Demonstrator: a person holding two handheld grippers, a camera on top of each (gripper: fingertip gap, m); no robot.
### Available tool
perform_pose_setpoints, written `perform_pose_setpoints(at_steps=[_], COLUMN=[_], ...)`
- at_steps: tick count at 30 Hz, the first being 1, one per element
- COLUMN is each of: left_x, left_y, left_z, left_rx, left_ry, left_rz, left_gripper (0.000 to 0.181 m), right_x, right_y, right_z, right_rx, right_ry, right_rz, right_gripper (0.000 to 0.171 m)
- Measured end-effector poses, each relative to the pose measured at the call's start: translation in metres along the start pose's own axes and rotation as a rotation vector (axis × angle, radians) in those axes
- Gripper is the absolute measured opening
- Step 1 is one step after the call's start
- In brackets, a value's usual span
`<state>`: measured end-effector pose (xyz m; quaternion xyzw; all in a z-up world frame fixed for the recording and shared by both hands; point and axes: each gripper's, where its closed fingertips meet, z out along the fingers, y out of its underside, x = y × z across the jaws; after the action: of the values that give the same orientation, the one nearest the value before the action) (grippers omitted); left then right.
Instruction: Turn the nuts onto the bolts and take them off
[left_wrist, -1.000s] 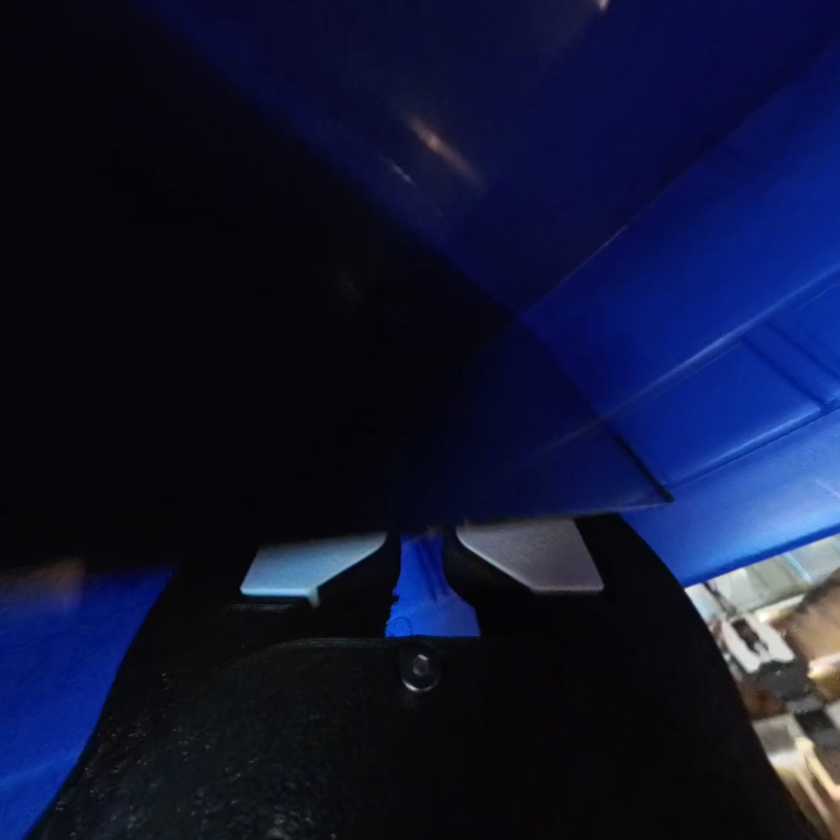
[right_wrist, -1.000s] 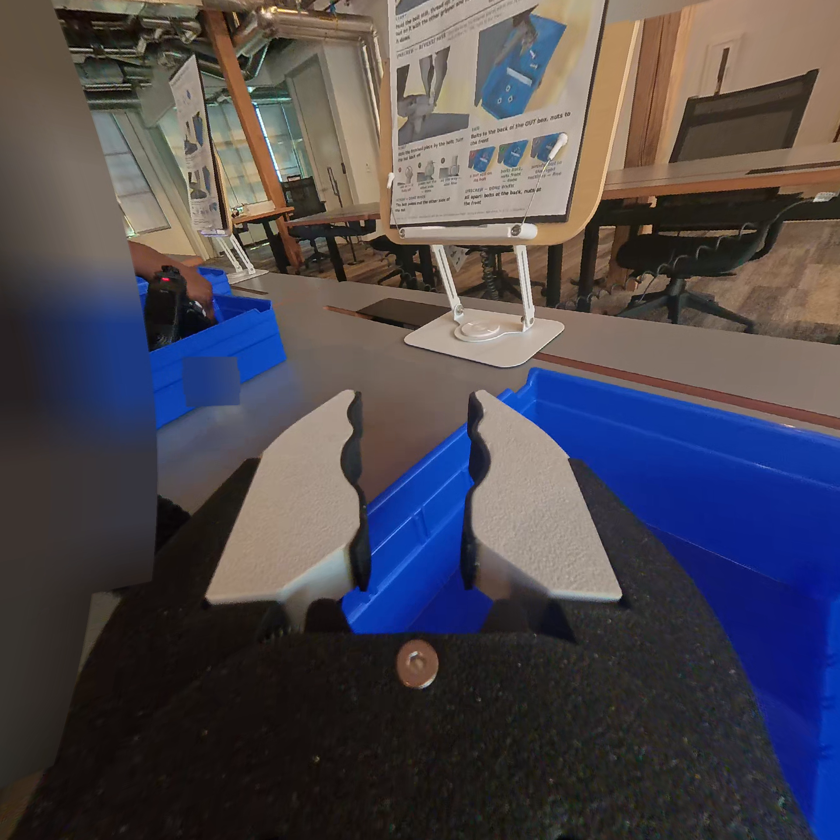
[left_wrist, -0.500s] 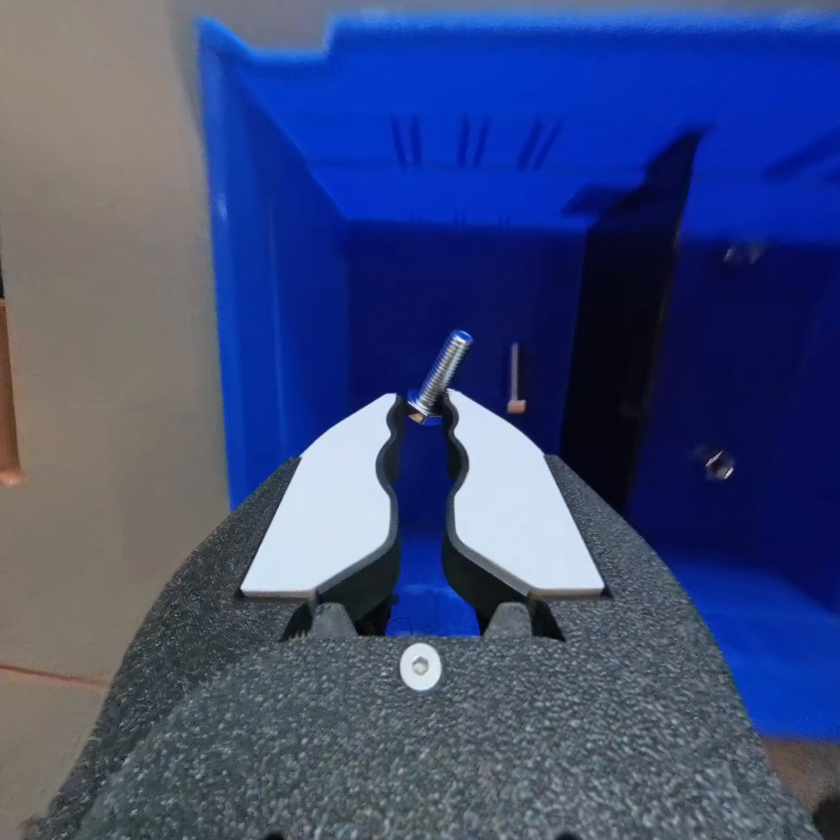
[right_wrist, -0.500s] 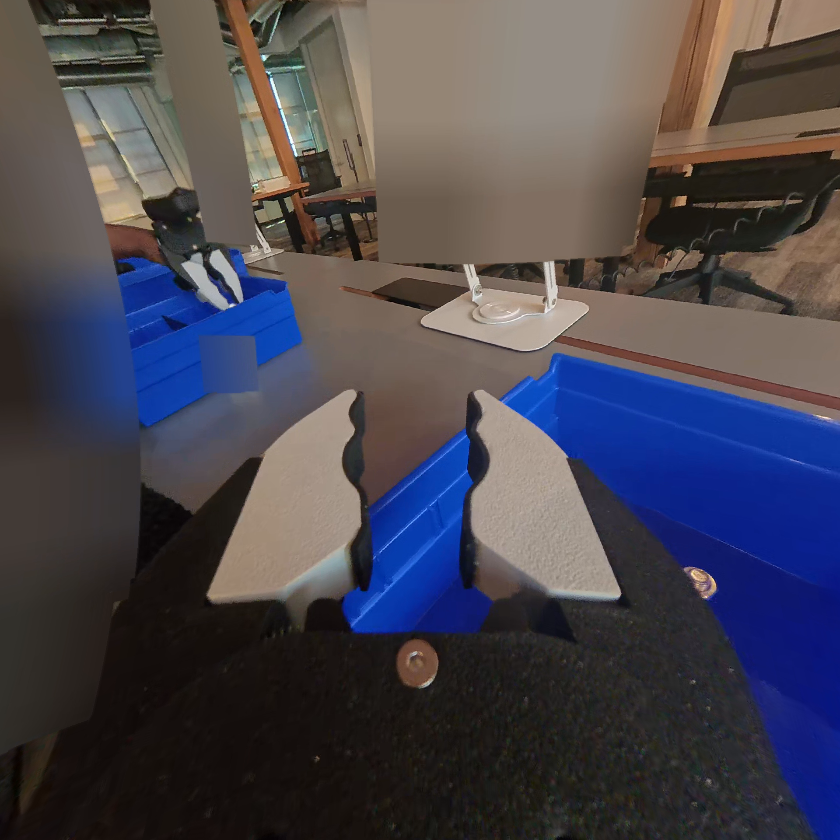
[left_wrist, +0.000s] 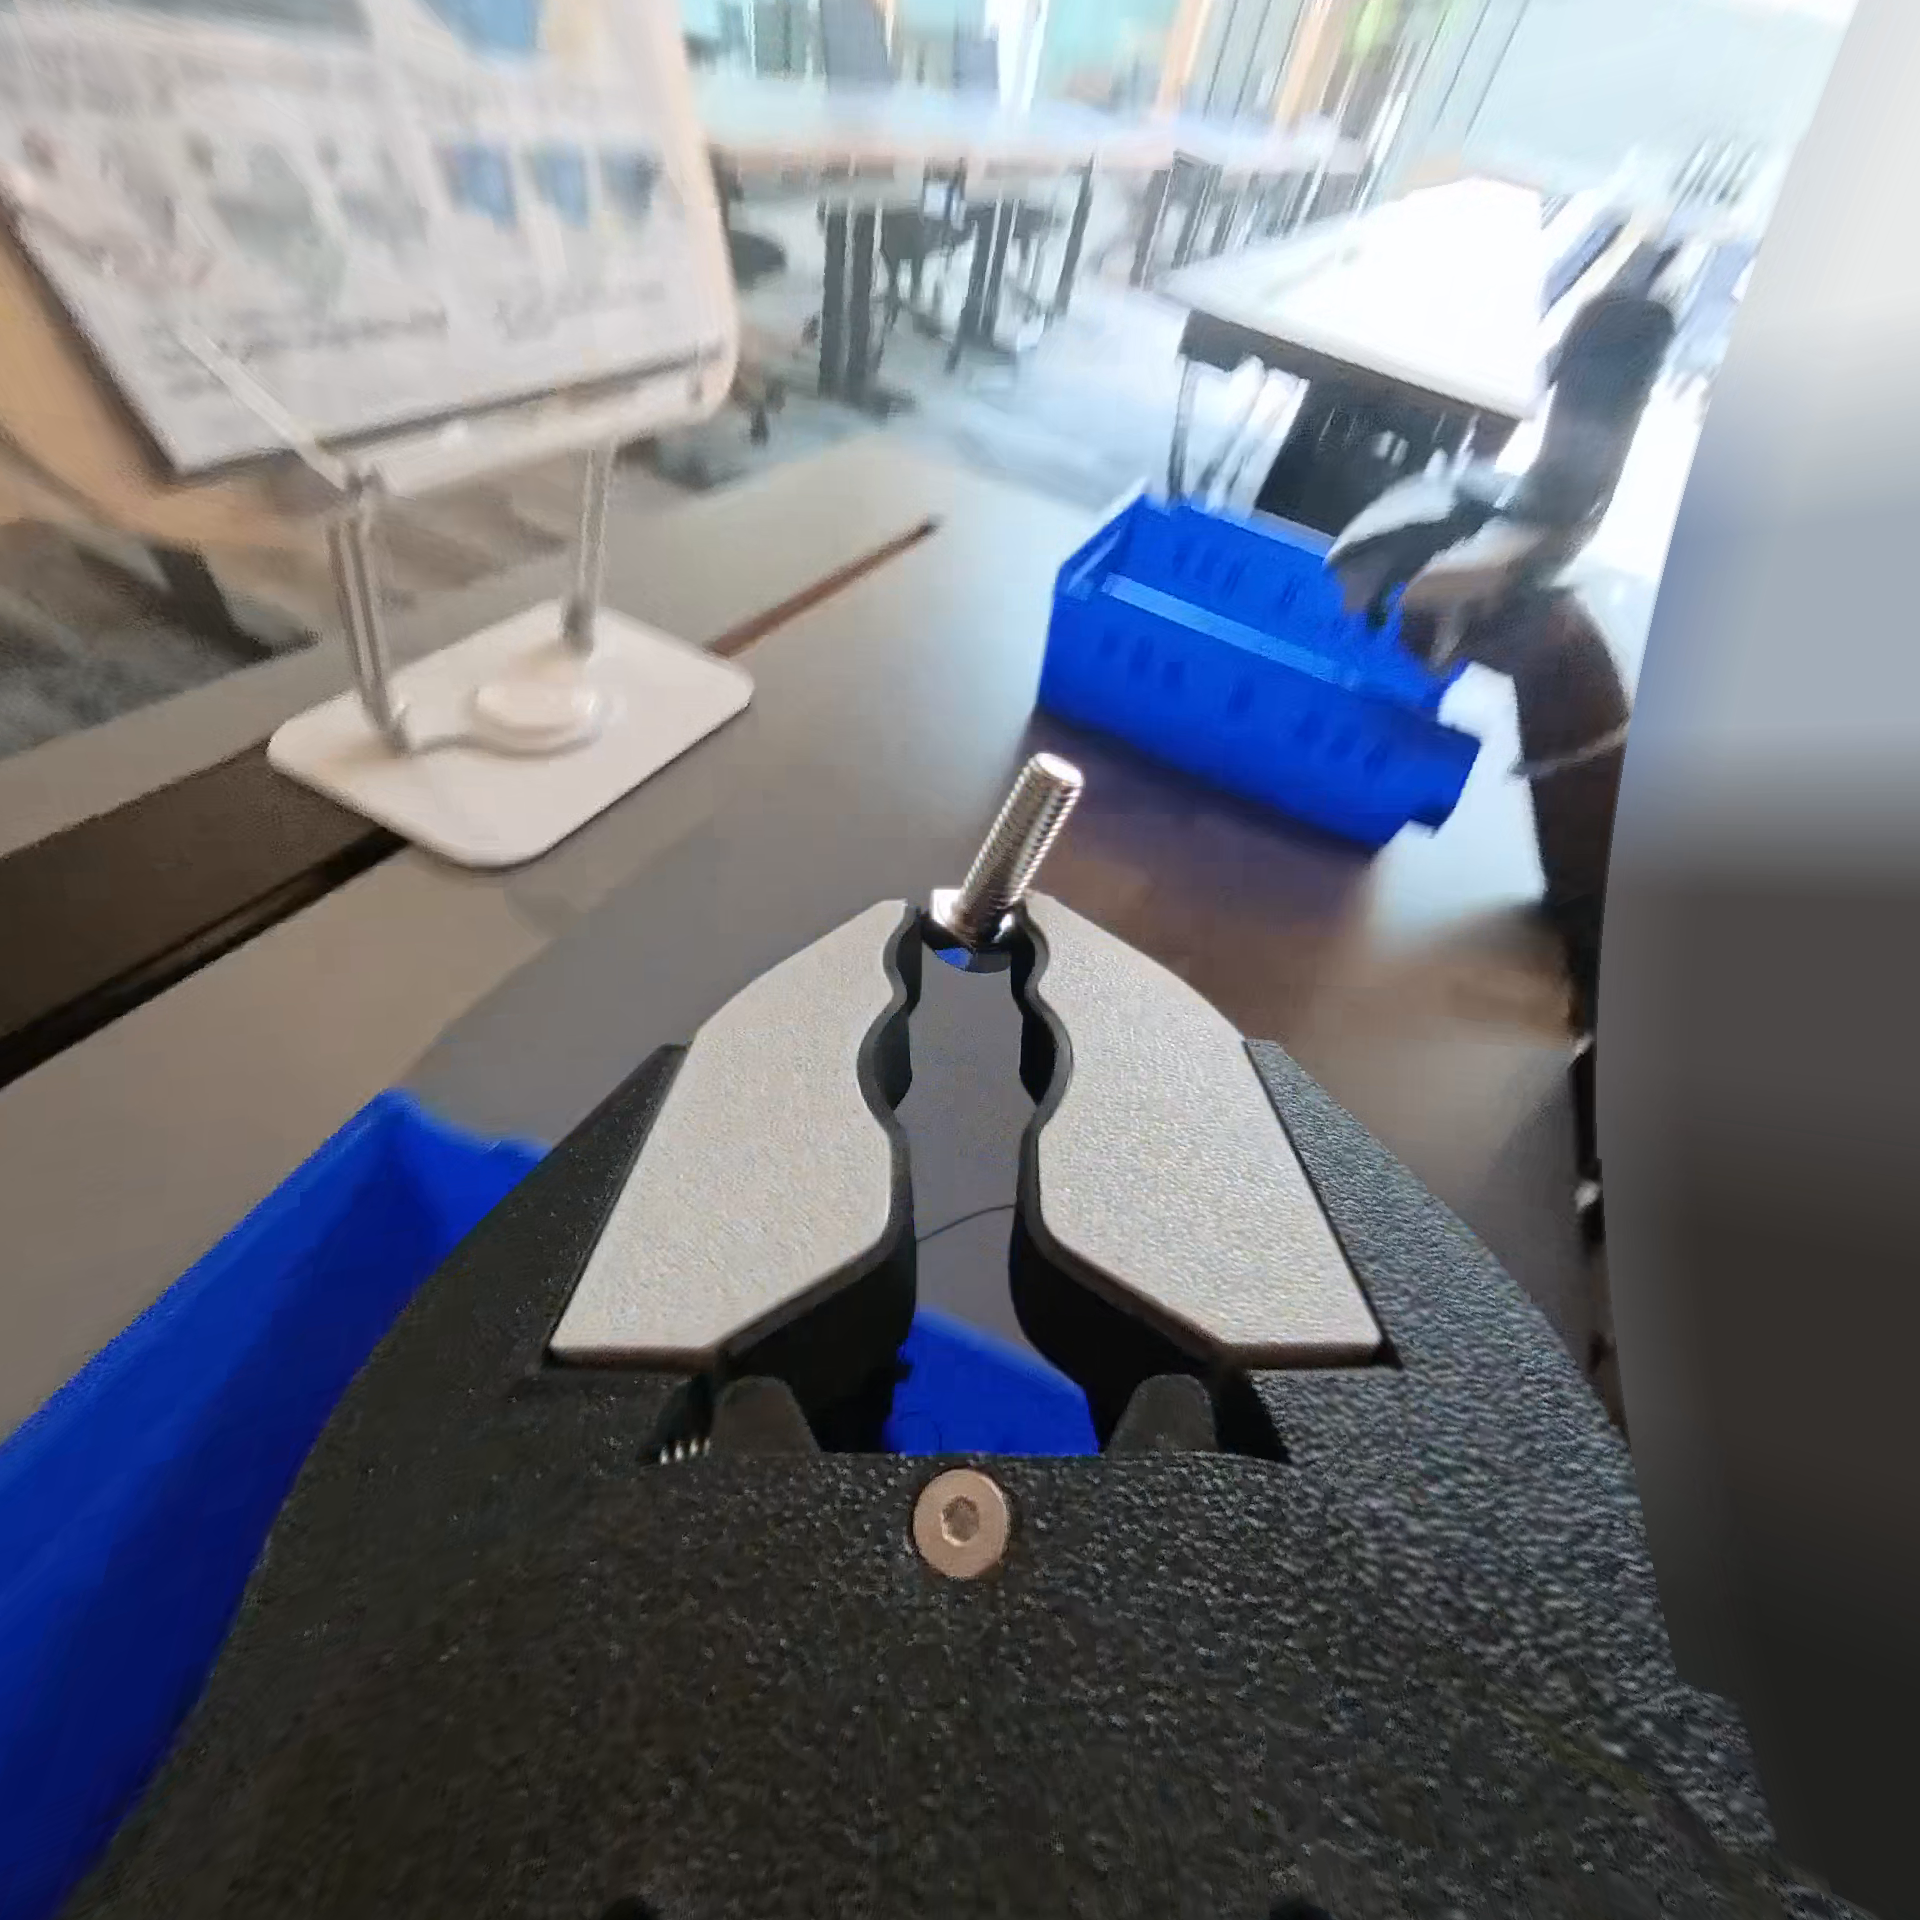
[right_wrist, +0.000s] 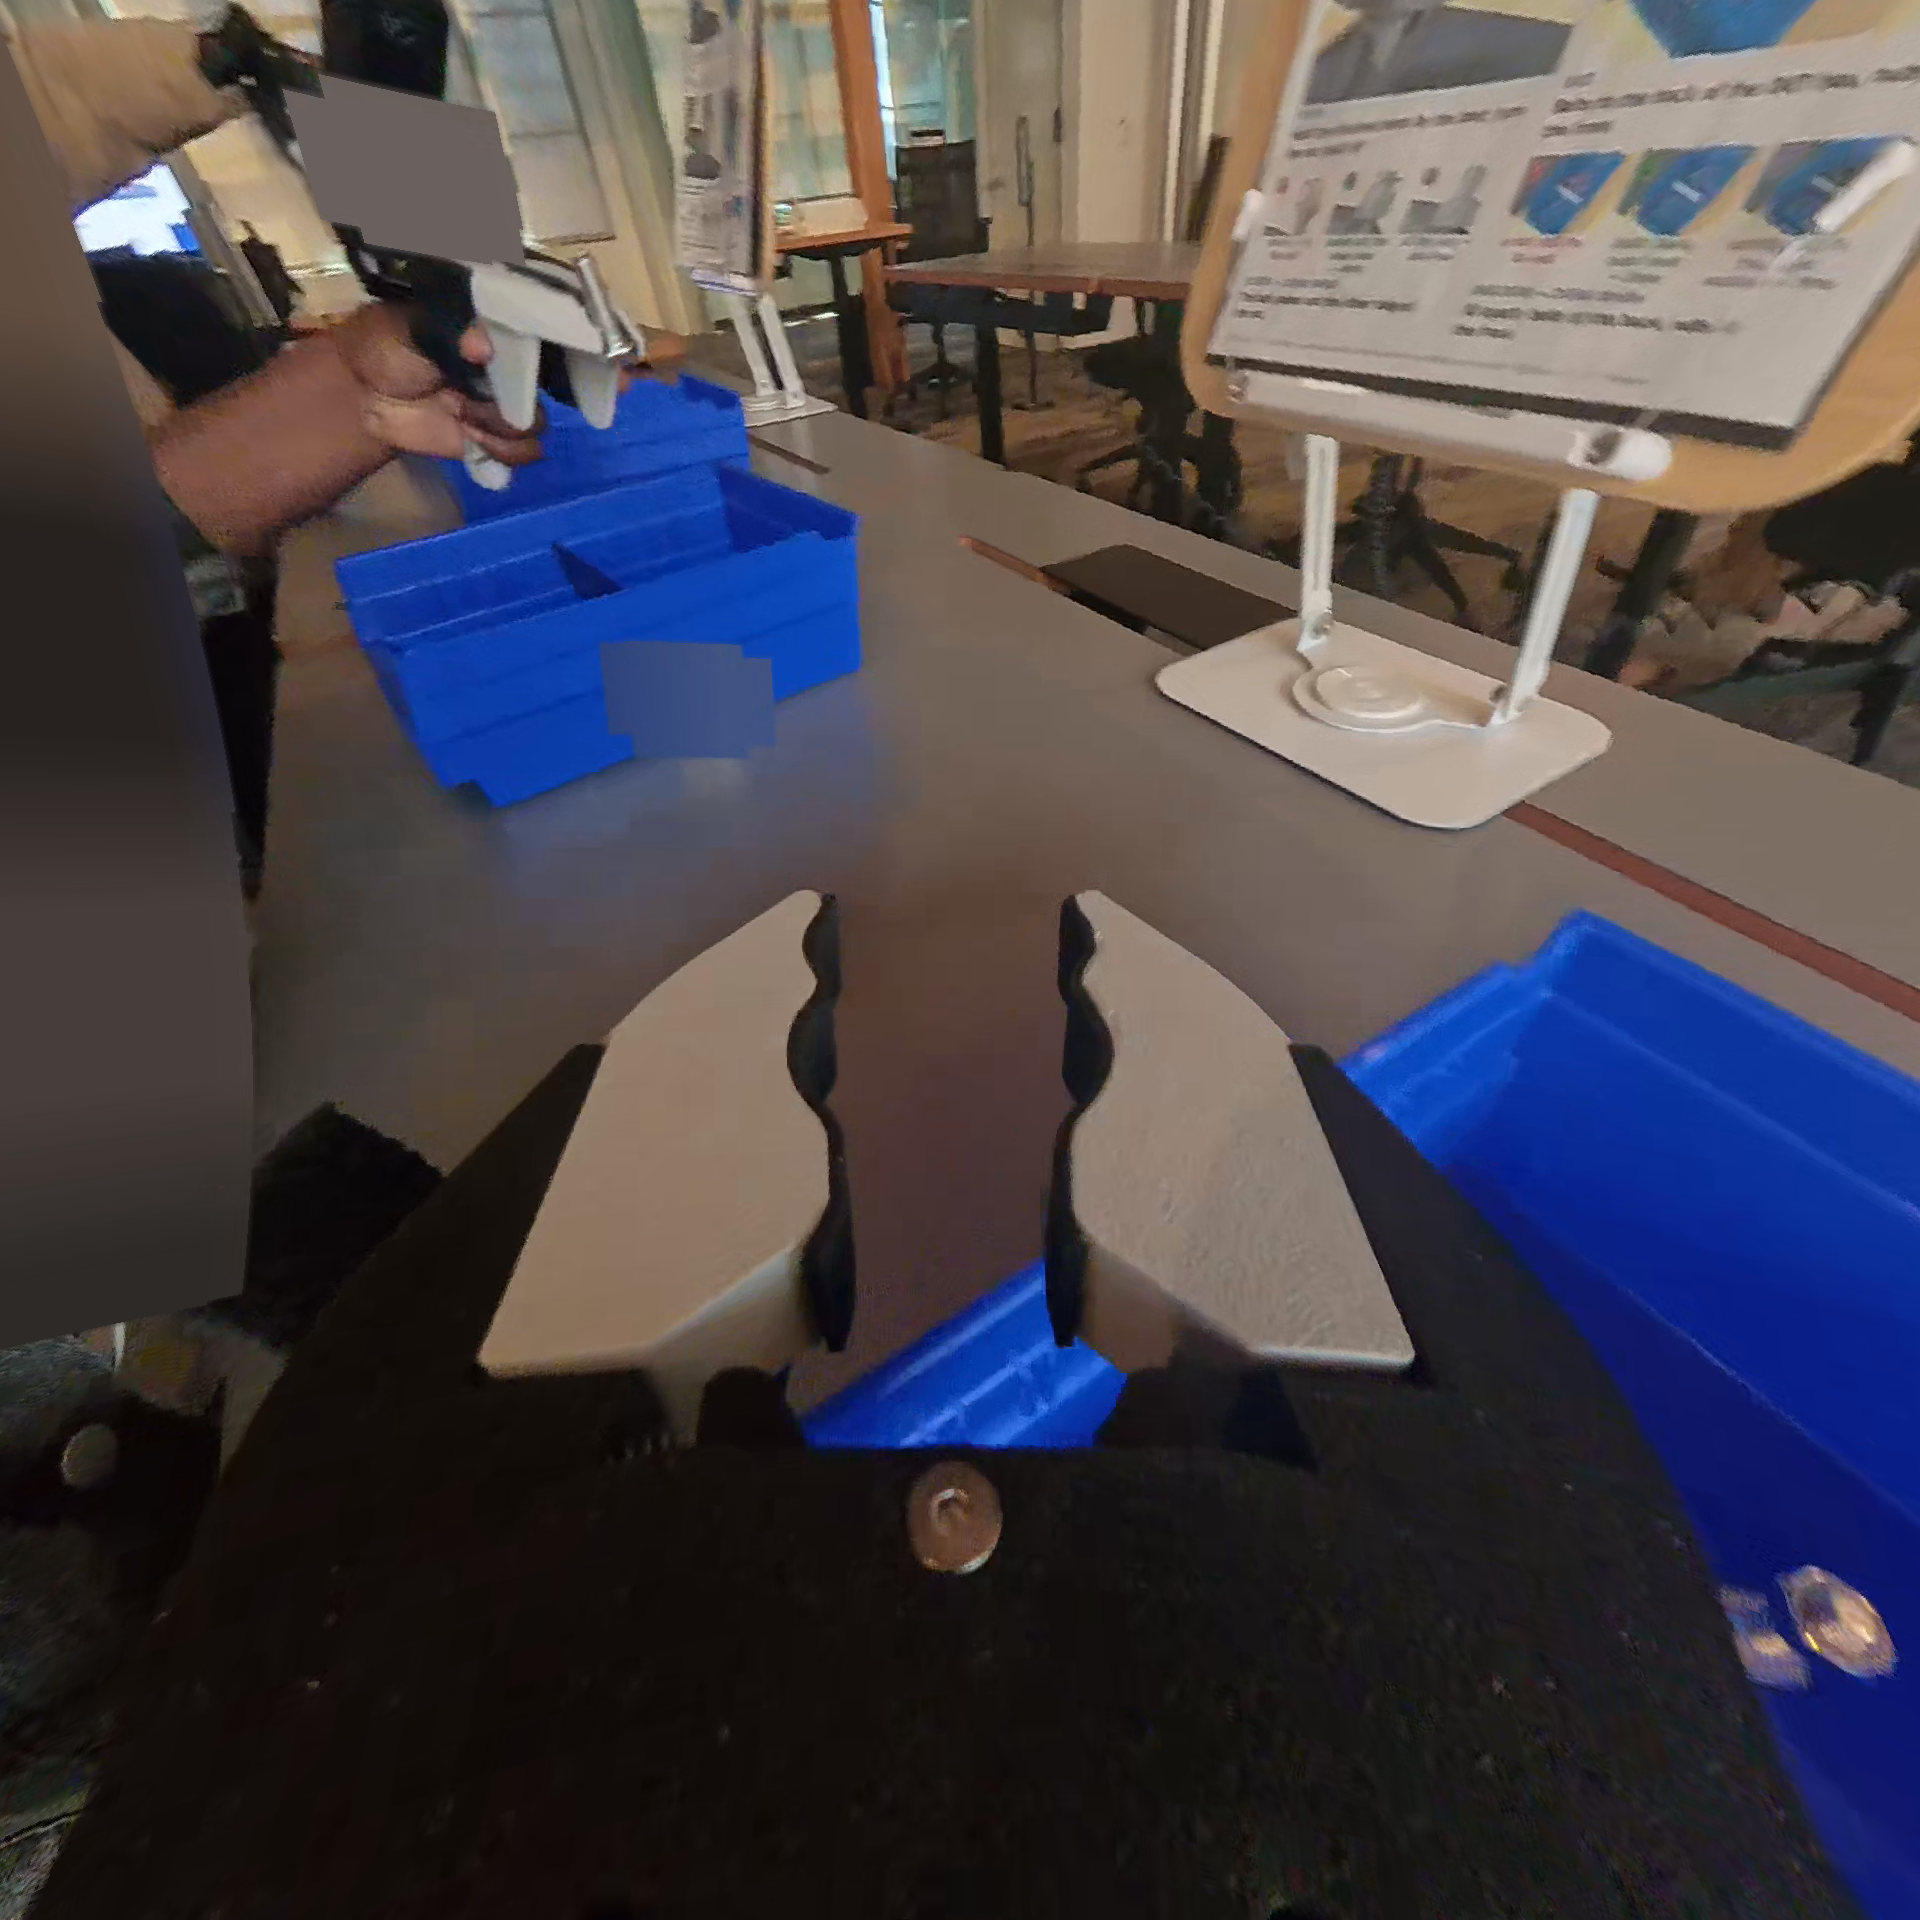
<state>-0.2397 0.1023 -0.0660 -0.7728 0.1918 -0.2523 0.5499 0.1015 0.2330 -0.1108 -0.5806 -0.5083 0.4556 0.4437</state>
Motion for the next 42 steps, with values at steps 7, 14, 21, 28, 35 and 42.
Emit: perform_pose_setpoints(at_steps=[7, 14, 21, 28, 35, 42], left_x=[0.08, 0.144, 0.175, 0.167, 0.132, 0.121], left_y=[-0.036, -0.028, -0.002, 0.01, 0.018, 0.033], left_z=[0.036, 0.09, 0.139, 0.156, 0.172, 0.173], left_rx=[0.213, 0.235, 0.234, 0.278, 0.28, 0.262], left_ry=[0.12, 0.253, 0.364, 0.389, 0.355, 0.393], left_rz=[0.006, -0.003, -0.061, 0.066, 0.101, -0.035], left_gripper=[0.016, 0.016, 0.016, 0.016, 0.016, 0.016], right_x=[-0.05, -0.113, -0.141, -0.13, -0.104, -0.093], right_y=[-0.031, -0.067, -0.071, -0.059, -0.06, -0.036], right_z=[0.016, 0.041, 0.078, 0.107, 0.133, 0.141], right_rx=[-0.002, 0.033, 0.018, 0.004, 0.051, 0.069], right_ry=[-0.135, -0.264, -0.311, -0.391, -0.492, -0.485], right_rz=[-0.105, -0.252, -0.341, -0.363, -0.373, -0.364], right_gripper=[0.042, 0.038, 0.038, 0.032, 0.036, 0.027])
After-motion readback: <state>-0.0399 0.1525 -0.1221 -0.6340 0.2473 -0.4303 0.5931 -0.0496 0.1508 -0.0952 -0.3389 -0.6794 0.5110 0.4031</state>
